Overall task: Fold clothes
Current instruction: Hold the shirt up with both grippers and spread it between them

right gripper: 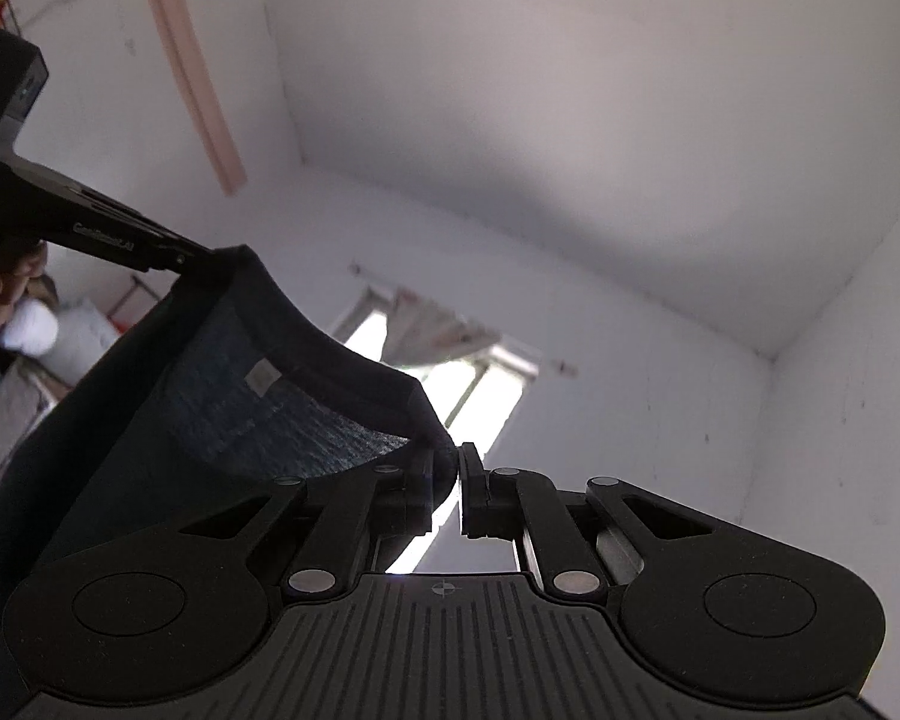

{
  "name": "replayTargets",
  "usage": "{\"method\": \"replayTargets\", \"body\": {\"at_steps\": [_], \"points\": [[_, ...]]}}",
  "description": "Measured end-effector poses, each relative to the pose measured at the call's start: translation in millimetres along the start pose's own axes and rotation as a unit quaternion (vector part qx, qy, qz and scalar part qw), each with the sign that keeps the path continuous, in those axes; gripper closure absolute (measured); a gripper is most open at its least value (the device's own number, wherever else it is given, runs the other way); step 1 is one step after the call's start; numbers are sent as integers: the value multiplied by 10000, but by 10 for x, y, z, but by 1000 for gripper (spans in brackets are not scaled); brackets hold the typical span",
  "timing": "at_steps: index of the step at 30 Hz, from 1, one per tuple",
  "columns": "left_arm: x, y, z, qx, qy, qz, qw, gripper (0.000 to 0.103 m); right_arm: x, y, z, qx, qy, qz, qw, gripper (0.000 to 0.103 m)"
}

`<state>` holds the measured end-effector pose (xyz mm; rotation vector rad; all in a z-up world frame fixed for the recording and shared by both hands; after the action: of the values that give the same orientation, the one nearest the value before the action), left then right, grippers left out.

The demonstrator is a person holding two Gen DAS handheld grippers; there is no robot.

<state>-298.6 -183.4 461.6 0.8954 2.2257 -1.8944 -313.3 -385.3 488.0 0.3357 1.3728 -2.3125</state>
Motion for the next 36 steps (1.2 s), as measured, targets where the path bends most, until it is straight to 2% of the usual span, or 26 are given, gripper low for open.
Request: {"method": "replayTargets", "body": {"at_steps": [3, 6, 8, 12, 17, 22, 28, 31, 32, 33, 36], "points": [[3, -126, -56, -35, -138, -10, 9999, 92, 10, -44, 54, -40, -84, 201, 9998, 94], [-3, -143, -64, -97, -255, -51, 9996, 92, -97, 60, 54, -103, -157, 289, 9994, 94], [-148, -1, -63, -188, -358, -229, 9989, 92, -310, 273, 21, -144, -219, 144, 9996, 94], [-513, 409, -139, -4, -431, -691, 9967, 92, -685, 725, -19, -313, -336, -125, 9989, 94], [-746, 795, -98, 95, -438, -807, 9957, 92, -853, 1110, -13, -249, -360, -128, 9990, 94], [-1012, 1098, -28, 246, -321, -990, 9943, 92, -1072, 1637, 73, -291, -392, -365, 9981, 94], [-1048, 1172, -72, 290, -200, -1116, 9931, 92, -1136, 2221, 151, -360, -394, -553, 9970, 94], [-997, 1136, -142, 391, -128, -1139, 9926, 92, -1110, 2387, 185, -373, -414, -596, 9967, 94], [-941, 1075, -180, 458, -97, -1146, 9923, 92, -1081, 2321, 187, -378, -427, -590, 9966, 94], [-900, 1048, -204, 544, -52, -1152, 9918, 92, -1026, 2003, 164, -384, -445, -569, 9966, 94], [-780, 954, -331, 685, 57, -1069, 9919, 92, -843, 1573, 217, -367, -461, -453, 9972, 94]]}}
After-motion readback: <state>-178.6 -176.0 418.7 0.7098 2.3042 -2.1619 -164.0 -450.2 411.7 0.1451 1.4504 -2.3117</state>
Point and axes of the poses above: each gripper's, at about its wrist camera, not at the fingertips, and x roughly against the way its jaws point, z to its right, y to its underside, the point moved 6 cm from there along -x, roughly the way its jaws point, and after that the axes turned 1 degree about -x, right-handed, at the moved point
